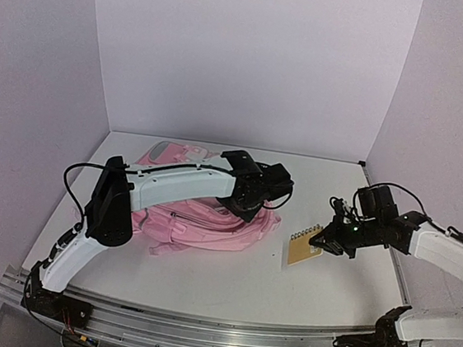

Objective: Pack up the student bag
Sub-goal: Place the stationery in the student bag.

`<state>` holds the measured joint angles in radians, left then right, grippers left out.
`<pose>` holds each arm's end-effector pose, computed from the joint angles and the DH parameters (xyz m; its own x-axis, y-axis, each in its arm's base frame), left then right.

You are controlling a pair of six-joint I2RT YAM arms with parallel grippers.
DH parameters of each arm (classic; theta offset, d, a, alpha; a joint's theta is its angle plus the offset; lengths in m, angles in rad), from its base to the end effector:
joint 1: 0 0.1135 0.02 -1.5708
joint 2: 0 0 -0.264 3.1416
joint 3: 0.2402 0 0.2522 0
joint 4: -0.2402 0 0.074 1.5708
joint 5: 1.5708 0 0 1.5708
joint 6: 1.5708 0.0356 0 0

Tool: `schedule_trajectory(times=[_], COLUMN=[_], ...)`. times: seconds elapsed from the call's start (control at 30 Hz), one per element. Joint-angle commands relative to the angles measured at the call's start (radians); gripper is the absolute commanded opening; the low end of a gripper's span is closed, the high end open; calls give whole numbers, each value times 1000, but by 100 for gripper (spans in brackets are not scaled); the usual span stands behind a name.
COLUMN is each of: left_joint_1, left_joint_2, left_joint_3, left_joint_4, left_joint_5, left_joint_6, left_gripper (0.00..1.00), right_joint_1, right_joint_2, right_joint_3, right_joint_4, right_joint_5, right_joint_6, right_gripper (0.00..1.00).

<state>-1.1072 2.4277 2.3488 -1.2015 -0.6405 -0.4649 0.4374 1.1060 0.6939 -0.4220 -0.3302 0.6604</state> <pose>0.2416 -0.4358 0.2286 -0.6702 0.5367 -0.5126 0.3806 0.8415 0.3834 0.1967 0.1047 0.2266 -0.8967 0.2213 -0.3833 -0.0607 0.7963 0.6018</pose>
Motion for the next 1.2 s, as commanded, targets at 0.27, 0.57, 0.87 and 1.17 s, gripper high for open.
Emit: schedule_trajectory(times=[0.27,0.57,0.87,1.17], left_joint_1=[35,44,108,161], left_joint_2=[-261,-273,-460,-587], left_joint_3=[-98,-94,-280,-400], left_joint_4=[187,190,313,365], left_joint_5=[-53,-46,-37,-52], left_joint_6=[34,6,-41,-80], left_gripper=[0,0,0,0], right_joint_1=[-2,-1,11,90], right_joint_2=[283,578,647,824], right_joint_3=[179,423,480,651], right_joint_4=[348,473,695,781], right_joint_5=[-1,-32,-251,-341], right_joint_6=[93,30,196,346], right_gripper=[0,0,0,0])
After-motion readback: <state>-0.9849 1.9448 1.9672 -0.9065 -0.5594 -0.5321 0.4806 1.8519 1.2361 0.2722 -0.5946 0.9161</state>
